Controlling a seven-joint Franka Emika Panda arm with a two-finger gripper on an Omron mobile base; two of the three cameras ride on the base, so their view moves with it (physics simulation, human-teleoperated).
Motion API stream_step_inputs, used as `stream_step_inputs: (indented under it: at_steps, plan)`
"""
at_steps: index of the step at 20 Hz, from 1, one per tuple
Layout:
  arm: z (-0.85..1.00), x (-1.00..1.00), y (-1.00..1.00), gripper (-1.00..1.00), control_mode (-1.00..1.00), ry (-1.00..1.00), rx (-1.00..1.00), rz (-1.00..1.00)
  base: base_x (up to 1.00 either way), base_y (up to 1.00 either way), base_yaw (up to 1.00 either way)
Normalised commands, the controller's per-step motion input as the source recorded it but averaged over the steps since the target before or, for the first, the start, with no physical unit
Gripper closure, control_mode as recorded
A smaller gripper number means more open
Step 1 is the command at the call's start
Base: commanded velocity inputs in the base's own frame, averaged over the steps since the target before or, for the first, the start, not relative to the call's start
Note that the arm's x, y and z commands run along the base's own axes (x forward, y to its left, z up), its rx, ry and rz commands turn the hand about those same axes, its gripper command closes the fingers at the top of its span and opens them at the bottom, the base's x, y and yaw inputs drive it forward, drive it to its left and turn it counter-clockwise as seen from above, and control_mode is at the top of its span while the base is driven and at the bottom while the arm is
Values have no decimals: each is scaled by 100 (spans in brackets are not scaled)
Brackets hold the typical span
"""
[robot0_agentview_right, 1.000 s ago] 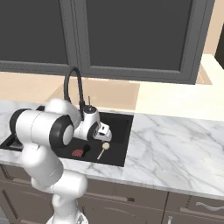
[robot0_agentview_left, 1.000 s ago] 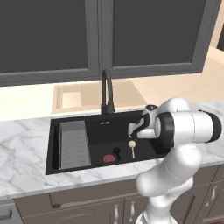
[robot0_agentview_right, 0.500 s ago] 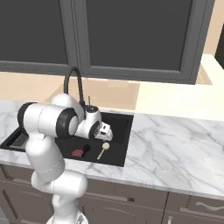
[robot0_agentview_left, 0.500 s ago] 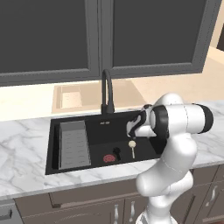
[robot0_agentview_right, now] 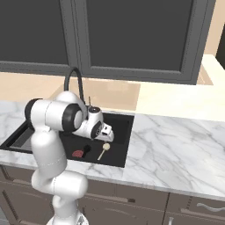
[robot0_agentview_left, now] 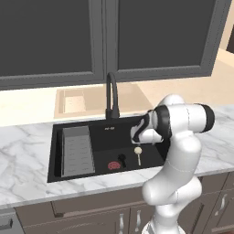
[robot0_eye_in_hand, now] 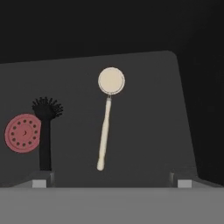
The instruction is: Pick up the dish brush and dish brush from the sink, and place them back in the cabinet, and close the cabinet doors.
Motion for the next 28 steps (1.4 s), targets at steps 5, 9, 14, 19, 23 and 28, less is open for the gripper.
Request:
stream_step_inputs:
  at_steps: [5,9,14,19,23,28]
  plan:
    - [-24,9,0,-100,-100,1,0,0,0,0,0]
    - [-21,5,0,-100,-100,0,0,0,0,0,0]
    - [-24,6,0,-100,-100,0,0,0,0,0,0]
    - [-18,0,0,-100,-100,0,0,0,0,0,0]
    - [-13,2,4,-100,-100,0,0,0,0,0,0]
    - [-10,4,4,-100,-100,0,0,0,0,0,0]
